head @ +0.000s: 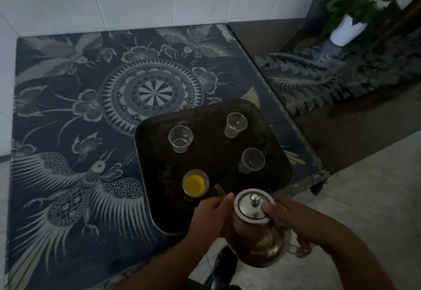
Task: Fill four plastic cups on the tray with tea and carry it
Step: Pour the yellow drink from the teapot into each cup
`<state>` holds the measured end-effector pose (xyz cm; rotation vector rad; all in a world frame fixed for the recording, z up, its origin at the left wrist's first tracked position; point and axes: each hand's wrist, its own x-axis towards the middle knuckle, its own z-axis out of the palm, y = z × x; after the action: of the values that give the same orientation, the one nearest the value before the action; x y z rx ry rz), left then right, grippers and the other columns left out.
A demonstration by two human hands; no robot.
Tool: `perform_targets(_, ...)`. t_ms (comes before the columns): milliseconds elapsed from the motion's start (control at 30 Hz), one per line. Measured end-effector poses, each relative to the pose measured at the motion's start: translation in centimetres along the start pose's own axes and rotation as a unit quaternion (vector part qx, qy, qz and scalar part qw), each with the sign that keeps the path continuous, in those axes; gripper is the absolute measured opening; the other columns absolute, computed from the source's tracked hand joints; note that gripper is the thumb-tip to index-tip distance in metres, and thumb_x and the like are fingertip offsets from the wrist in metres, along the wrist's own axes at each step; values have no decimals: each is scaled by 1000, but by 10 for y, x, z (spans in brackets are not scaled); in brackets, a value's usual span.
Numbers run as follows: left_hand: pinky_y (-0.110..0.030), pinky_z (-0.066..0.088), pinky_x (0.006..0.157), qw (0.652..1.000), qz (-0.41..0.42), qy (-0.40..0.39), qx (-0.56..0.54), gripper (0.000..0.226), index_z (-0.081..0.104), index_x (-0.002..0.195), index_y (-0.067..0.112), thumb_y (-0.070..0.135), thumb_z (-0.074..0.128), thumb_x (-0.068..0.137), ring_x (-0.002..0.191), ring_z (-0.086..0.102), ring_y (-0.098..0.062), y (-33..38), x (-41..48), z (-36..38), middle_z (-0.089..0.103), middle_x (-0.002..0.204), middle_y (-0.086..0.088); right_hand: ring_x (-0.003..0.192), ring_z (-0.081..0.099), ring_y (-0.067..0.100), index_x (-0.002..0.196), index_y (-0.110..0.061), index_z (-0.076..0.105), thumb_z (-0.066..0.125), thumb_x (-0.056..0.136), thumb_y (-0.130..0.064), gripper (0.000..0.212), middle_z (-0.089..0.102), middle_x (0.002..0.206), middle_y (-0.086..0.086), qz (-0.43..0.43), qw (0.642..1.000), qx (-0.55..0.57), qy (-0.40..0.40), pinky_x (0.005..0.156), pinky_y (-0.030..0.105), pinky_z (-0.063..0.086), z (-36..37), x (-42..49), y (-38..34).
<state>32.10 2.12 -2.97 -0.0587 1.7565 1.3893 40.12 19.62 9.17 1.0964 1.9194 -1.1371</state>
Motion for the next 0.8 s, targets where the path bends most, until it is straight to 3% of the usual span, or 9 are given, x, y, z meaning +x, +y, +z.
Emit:
perform_targets(67,-35,58,73,1000,-10,-2,-15,38,72,78,17,46,61,99,68,68,-11,8,-2,15,69,67,4,84,67,19,146,-36,44,54,61,-85,98,58,137,2,-14,1000,11,-6,40,22,45,-14,5,14)
perform_targets(133,-30,58,70,1000,-7,7,-1,36,74,87,16,46,60,100,69,70,-9,16,-3,32,71,71,3,97,68,20,147,-38,43,54,63,-85,97,57,139,1,-34,999,13,-8,42,24,46,-29,7,27)
perform_targets(200,-26,54,69,999,0,30,26,35,73,84,19,45,59,101,68,67,-8,22,-4,51,71,72,3,103,67,16,141,-40,47,55,74,-77,78,61,130,-5,-58,998,11,-7,43,24,46,-45,7,37)
perform_targets(300,-35,57,77,998,1,57,39,39,75,86,14,47,60,100,74,68,-15,29,-3,78,76,86,-14,103,65,11,133,-41,49,53,90,-64,50,61,121,-13,-77,997,14,-20,43,24,45,-68,9,54)
perform_targets(400,-43,61,84,995,12,85,50,42,76,83,14,50,61,98,77,72,-20,34,-4,103,77,91,-15,112,63,13,137,-39,49,53,88,-66,56,60,131,-8,-96,995,12,-26,45,21,47,-89,13,70)
perform_targets(500,-50,61,87,993,17,101,60,46,76,83,11,52,61,97,88,76,-32,39,-5,123,77,88,-15,112,63,12,136,-38,52,55,88,-65,55,61,129,-10,-113,993,19,-35,44,19,46,-106,14,81)
perform_targets(667,-44,62,82,992,25,109,56,42,76,88,12,49,59,99,77,71,-21,48,-7,140,76,86,-12,113,62,15,135,-37,50,52,92,-66,52,59,132,-7,-128,991,-7,-31,45,24,47,-122,18,94)
perform_targets(800,-46,61,89,994,23,98,30,39,76,91,14,48,59,99,88,75,-30,54,-8,145,77,94,-16,108,65,16,133,-35,51,51,93,-65,50,62,128,-4,-138,990,-9,-19,43,23,46,-128,17,97)
